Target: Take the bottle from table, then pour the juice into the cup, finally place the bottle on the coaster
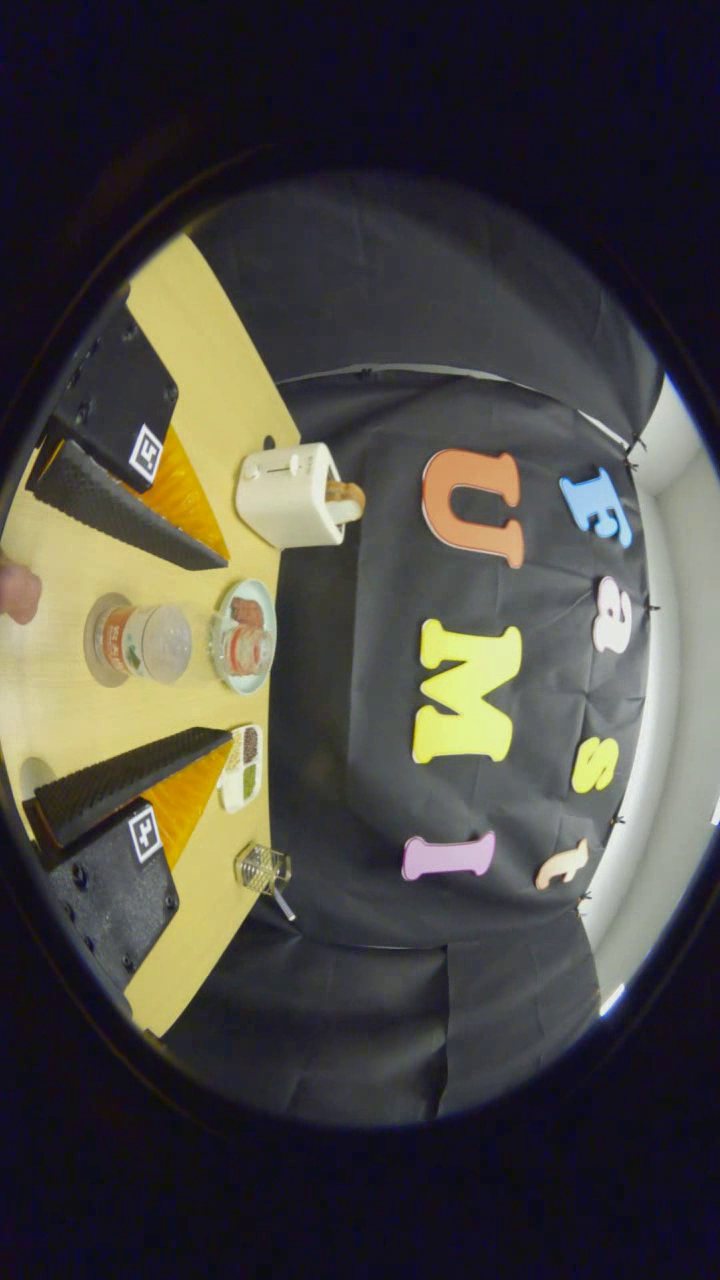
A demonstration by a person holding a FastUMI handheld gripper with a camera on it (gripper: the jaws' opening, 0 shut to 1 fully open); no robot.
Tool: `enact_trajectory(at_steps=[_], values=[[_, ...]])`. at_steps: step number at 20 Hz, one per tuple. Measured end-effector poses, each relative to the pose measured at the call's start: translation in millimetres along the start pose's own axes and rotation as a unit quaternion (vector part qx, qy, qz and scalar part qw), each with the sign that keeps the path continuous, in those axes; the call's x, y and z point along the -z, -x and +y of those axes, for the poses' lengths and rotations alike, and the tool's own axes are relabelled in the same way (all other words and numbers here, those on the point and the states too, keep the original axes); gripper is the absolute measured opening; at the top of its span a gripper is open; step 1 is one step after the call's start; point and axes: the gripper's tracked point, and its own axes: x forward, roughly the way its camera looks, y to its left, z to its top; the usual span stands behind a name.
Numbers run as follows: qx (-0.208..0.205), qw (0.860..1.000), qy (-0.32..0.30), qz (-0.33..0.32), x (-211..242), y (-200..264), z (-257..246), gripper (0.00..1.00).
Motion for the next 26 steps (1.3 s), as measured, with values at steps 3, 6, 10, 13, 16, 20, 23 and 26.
enact_trajectory(at_steps=[3,6,10,13,16,20,23,26], values=[[-0.004,1.000,-0.007,-0.019,-31.3,29.0,0.1,1.00],[-0.005,0.999,-0.015,-0.030,-61.2,57.7,-3.4,1.00],[0.004,0.999,-0.015,-0.051,-103.8,103.4,-12.4,1.00],[0.021,0.998,-0.013,-0.059,-133.0,138.7,-20.4,1.00],[0.025,0.997,-0.028,-0.070,-153.3,170.0,-23.4,1.00],[0.010,0.996,-0.037,-0.084,-167.0,197.4,-17.3,1.00],[0.005,0.996,-0.032,-0.086,-166.1,210.9,-8.0,1.00],[-0.008,0.996,-0.021,-0.090,-164.5,223.1,5.0,1.00]])
